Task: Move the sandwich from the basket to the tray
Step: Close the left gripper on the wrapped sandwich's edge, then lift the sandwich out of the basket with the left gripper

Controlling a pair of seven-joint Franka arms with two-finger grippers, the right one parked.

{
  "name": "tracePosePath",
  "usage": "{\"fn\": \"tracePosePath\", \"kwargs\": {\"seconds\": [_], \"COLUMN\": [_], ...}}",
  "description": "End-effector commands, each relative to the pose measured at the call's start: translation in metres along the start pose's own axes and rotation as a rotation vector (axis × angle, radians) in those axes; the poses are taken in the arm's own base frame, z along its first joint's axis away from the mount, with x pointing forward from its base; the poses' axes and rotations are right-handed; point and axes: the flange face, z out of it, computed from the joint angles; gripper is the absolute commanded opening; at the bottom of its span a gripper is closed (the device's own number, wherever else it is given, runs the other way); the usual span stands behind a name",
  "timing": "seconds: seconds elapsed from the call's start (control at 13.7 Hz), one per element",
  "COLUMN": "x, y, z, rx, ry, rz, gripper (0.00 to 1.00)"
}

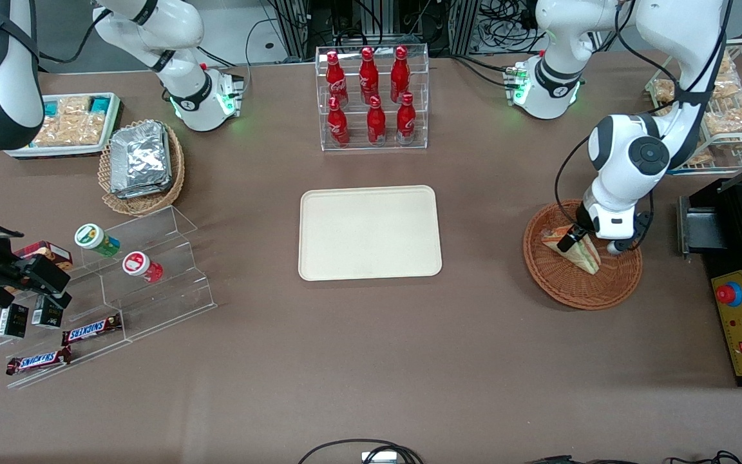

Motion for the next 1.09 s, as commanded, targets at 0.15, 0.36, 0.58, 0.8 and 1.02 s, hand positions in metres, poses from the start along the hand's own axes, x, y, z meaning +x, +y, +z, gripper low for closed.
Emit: {"fn": "tracePosePath", "kwargs": {"seconds": [0.15, 0.36, 0.58, 0.8, 1.02], "x": [0.001, 0.004, 0.007, 0.010, 0.018], "y": [0.000, 0.000, 0.002, 0.006, 0.011], "z": [0.007, 0.008, 0.003, -0.016, -0.051], "rx": [-0.012, -0.012, -0.018, -0.021, 0.012], "ry": [0.012, 0.012, 0.019, 0.032, 0.021], "rz": [-0.042, -0.069, -0.073, -0.045, 0.050], "gripper": [0.63, 0.00, 0.00, 0.00, 0.00]}}
